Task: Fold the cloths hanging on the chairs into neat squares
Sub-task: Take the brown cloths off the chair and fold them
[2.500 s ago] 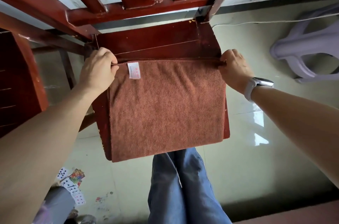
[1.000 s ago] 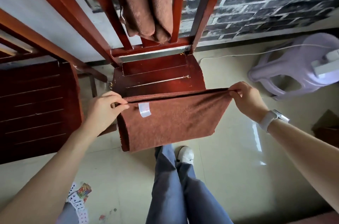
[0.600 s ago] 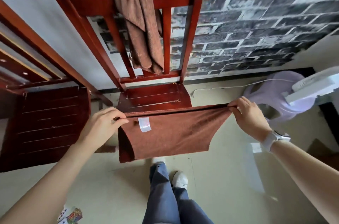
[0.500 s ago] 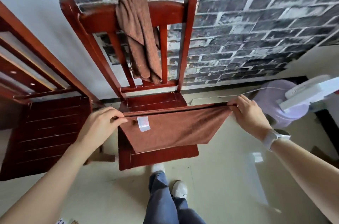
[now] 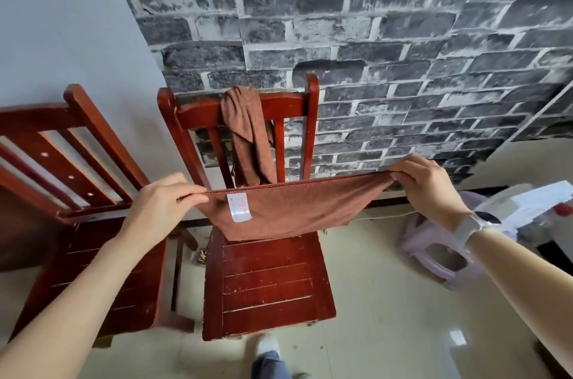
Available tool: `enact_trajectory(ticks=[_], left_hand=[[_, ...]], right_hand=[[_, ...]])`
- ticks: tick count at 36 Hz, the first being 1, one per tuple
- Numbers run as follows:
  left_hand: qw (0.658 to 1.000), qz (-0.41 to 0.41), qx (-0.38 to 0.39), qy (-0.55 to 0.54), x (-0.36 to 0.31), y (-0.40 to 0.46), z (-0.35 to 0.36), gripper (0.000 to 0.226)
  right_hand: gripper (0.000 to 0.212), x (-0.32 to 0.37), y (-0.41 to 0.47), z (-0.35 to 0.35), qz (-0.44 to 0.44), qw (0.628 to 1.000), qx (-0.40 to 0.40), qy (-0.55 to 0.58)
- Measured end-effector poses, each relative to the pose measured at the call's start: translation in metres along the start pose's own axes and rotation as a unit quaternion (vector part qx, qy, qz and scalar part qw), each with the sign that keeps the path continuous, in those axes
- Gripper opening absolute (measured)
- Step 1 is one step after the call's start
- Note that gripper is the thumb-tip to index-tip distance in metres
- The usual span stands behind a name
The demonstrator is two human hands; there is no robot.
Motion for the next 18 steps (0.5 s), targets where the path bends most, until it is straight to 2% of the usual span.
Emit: enact_trajectory(ticks=[4,9,15,18], left_hand=[[0.999,-0.022,-0.022,-0.028,0.008,0.004,-0.007,0.007],[0.998,-0.055,-0.025,0.003,0.015,0.011,-0.005,0.006],[0.993,-0.068,0.014,0.098,0.037,0.017,0.012,0.011],[0.989,-0.068,0.007,0.130,0.045,0.026,0.020,0.012]], right_hand=[[0.009,0.002,0.008,0.002,-0.016,1.000,0.014,-0.011],[0.009,0.000,0.023,0.009,0.024,0.999,-0.019,0.011],[0.009,-0.007,0.027,0.047,0.062,0.997,0.054,-0.002],[0.012,-0.010,0.031,0.068,0.086,0.994,0.073,-0.010]])
Point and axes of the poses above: each hand's wrist, its own y-axis towards the middle knuckle, its own z-axis out of the palm, x = y × z, the point moved 7 cm from there along y, towards the middle knuckle, and after that the axes turned 8 degrees about -x, right-handed, at the moved point
